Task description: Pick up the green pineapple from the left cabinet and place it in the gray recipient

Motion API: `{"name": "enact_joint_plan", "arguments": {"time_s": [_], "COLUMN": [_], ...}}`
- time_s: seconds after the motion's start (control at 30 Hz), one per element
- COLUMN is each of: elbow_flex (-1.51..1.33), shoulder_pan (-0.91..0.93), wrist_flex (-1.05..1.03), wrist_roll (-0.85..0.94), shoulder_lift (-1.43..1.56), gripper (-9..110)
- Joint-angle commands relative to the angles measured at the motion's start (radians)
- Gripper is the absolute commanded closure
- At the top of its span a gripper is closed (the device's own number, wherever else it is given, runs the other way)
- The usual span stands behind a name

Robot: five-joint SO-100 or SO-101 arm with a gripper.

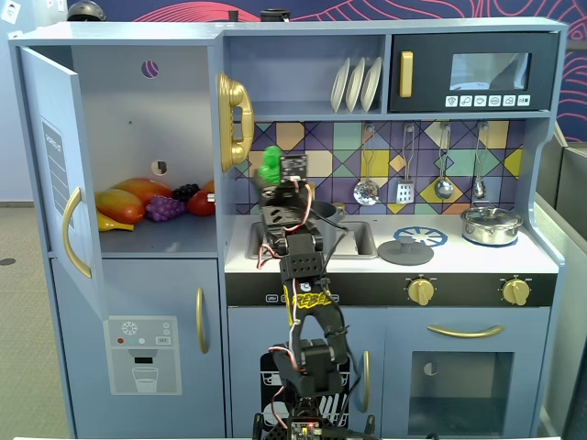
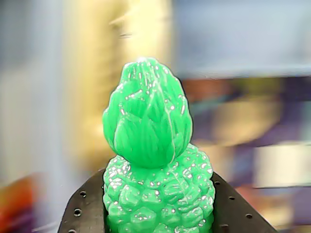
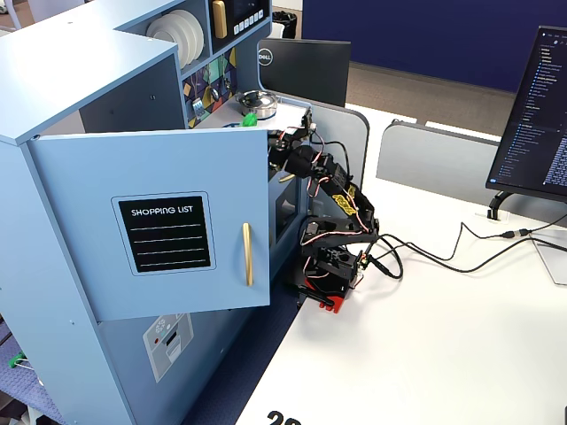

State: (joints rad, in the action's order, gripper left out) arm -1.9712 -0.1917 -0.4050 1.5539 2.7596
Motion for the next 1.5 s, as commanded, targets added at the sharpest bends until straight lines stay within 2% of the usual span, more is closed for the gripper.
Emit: {"name": "enact_joint_plan", "arguments": {"time_s": [0.0,0.27,0.53,0.77,0.93,1.13,1.33,1.47], "elbow_flex": [0.041,0.181,0.247,0.333,0.373,0.337,0.132,-0.081], "shoulder_pan": [0.132,0.222,0.239,0.253,0.253,0.253,0.259,0.273], "wrist_flex": [0.104,0.167,0.155,0.16,0.11,-0.124,-0.611,-0.85], "wrist_roll": [-0.038,0.023,0.089,0.031,0.04,0.069,0.066,0.037], "shoulder_lift": [-0.155,-0.499,-0.657,-0.739,-0.712,-0.482,-0.051,0.155], "gripper": [102,102,100,73,69,74,81,87]}}
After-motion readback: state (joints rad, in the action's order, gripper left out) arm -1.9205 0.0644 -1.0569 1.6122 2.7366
